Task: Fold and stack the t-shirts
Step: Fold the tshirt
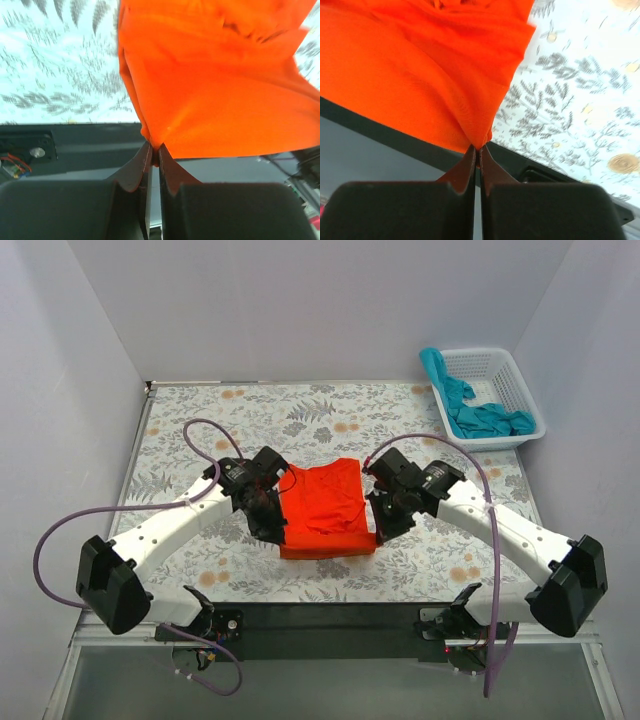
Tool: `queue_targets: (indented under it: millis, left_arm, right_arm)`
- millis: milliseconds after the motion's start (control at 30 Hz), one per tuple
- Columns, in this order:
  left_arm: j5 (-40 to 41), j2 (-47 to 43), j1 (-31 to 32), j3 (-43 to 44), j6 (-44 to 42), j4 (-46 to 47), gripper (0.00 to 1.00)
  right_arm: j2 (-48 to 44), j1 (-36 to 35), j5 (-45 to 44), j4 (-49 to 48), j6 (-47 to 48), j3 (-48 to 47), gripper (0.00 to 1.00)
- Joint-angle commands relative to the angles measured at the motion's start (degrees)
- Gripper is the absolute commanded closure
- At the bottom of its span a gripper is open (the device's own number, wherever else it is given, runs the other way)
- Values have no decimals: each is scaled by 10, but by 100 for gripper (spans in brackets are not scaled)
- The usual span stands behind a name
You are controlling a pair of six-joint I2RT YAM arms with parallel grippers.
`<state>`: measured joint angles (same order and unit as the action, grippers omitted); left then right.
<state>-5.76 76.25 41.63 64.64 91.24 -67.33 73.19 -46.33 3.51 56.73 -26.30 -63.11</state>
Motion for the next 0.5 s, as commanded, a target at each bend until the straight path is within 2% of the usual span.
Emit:
queue_targets:
  millis: [0,467]
  left_arm:
    - [14,12,-43,40,-57,7,100]
    - [12,91,-118,131,-101,78,100]
  right_arm:
    - [26,29,-25,29,55,-62,99]
    - [127,103,-3,14,115,-190,99]
